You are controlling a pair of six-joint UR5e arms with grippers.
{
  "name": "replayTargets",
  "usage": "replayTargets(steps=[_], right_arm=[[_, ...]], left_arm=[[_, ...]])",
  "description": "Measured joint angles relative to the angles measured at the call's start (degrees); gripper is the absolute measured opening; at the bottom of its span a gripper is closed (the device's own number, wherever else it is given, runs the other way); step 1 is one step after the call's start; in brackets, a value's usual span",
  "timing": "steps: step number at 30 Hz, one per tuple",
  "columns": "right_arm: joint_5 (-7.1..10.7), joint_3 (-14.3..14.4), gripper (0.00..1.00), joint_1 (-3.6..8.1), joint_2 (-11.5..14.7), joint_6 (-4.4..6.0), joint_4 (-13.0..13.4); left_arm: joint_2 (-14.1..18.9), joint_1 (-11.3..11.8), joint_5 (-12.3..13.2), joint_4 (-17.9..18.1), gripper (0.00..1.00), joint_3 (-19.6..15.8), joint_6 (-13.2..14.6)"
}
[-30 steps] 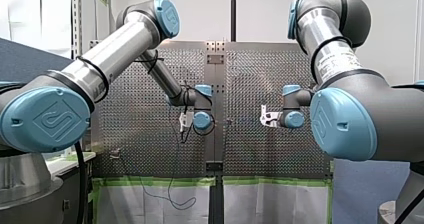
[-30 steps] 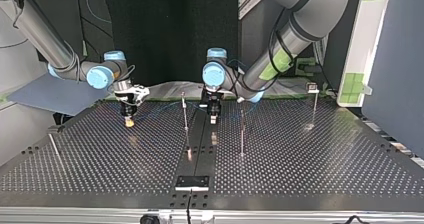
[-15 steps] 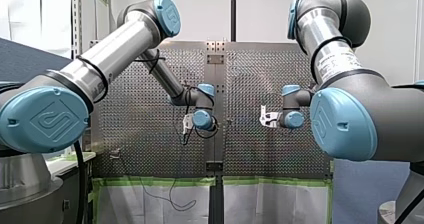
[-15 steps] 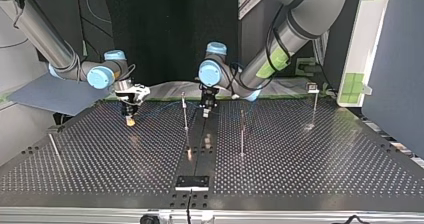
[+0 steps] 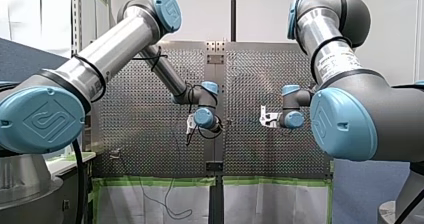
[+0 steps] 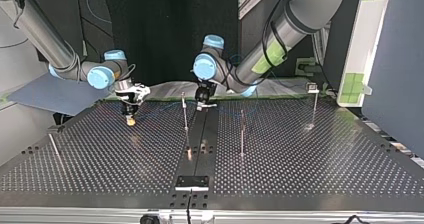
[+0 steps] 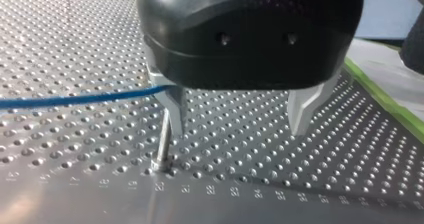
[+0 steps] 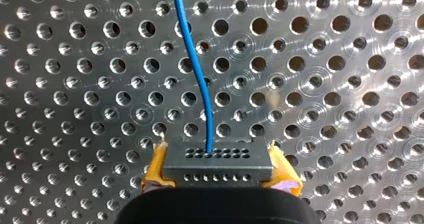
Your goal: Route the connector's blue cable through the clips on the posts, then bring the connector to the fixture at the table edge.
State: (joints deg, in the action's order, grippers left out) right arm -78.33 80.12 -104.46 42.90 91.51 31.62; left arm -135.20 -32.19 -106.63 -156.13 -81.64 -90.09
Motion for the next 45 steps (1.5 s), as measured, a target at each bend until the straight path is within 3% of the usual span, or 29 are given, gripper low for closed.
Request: replayTargets(steps=[10,25,45], right_arm=[[-0.04,0.0,0.0,-0.05,0.0,0.0,-0.6],[-0.05,0.0,0.0,-0.09,0.0,0.0,-1.0],[-0.07,0.0,0.0,-0.09,0.0,-0.01,-1.4]], left_arm=[[2.7,-1.0,-0.2,-0.1,1.0,-0.3,-0.1],[3.4,-1.9,-0.3,0.3,1.0,-2.9,-0.2],[4.1,-5.0,-1.1,-0.1,1.0,-3.1,-0.1]])
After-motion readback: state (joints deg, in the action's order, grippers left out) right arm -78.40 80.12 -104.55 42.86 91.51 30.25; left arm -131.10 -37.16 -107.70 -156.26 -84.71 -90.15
